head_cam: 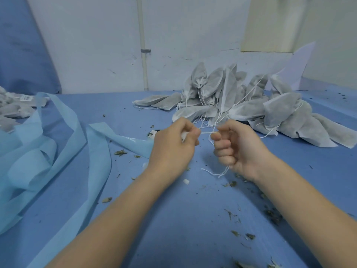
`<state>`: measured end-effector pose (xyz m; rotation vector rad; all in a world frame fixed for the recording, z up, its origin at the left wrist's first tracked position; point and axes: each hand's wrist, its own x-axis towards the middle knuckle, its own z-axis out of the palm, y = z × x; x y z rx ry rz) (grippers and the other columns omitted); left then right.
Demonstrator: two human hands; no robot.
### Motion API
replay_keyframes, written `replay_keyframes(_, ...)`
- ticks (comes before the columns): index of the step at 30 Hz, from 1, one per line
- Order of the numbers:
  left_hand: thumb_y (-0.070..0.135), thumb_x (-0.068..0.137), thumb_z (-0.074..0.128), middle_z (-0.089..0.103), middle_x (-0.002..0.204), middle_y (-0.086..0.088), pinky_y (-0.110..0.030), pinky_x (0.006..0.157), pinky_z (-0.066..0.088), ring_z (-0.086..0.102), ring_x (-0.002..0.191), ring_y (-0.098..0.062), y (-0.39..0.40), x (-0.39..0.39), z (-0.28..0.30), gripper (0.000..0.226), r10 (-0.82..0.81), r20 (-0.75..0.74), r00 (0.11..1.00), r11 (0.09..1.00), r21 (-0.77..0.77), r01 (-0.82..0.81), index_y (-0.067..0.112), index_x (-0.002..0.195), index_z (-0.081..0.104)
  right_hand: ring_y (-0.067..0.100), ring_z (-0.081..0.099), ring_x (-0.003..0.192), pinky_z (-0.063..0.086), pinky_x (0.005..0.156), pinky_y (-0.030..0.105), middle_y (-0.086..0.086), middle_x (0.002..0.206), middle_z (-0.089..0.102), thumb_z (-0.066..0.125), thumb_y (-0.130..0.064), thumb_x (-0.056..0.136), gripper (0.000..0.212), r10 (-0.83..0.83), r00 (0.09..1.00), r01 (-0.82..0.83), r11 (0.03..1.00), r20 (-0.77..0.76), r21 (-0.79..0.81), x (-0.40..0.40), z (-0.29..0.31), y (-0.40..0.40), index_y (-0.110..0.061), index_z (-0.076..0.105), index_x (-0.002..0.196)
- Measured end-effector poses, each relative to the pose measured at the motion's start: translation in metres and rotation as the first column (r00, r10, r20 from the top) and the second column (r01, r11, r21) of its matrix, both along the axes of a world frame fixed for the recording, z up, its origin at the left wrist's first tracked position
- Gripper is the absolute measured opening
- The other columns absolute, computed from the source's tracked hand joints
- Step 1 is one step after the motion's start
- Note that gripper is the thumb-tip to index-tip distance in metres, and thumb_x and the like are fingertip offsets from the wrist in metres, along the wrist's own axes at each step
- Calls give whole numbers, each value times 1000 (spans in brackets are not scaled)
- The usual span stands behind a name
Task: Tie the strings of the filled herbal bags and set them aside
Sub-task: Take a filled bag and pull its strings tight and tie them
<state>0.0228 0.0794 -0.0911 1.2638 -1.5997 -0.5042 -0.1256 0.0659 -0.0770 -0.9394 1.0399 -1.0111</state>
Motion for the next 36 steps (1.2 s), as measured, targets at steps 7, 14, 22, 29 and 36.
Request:
replay_keyframes(7,22,86,64,67,61,14,-20,62,46,55,55,-7,0,-3,-6,14,35,-229,973,998,58,-22,27,73,61,9,7,48,8,34,17,-6,44,28,39,-3,63,18,-70,794,10,995,604,102,16,-6,6,-6,52,75)
replay_keyframes(14,26,82,71,69,69,12,-28,73,49,62,68,-10,3,-5,-9,12,90,-285,954,996,26,-86,25,72,64,8,12,46,12,37,17,-5,50,33,41,-2,70,43,34,848,-17,999,529,-37,22,-11,8,-9,67,104)
replay_keyframes(22,32,79,72,65,73,27,-5,68,39,57,74,8,7,-6,-16,5,181,-282,942,976,-70,-208,29,82,69,9,22,48,19,40,16,-1,59,41,35,2,87,54,64,998,-63,957,-5,-283,25,-12,10,-33,67,114)
replay_keyframes(29,29,83,69,62,71,27,-1,67,36,55,75,15,6,-9,-16,4,142,-256,956,985,-55,-161,26,80,70,10,37,55,38,52,14,-6,58,48,42,-9,87,57,-211,844,-104,838,-493,-536,24,-14,13,-54,64,112)
replay_keyframes(36,22,89,61,65,68,17,-4,62,38,56,67,7,5,-10,-17,12,165,-254,953,985,1,-171,20,80,70,13,48,61,39,60,11,8,65,56,44,-7,89,45,-290,767,-187,752,-572,-632,30,-20,16,-39,61,116)
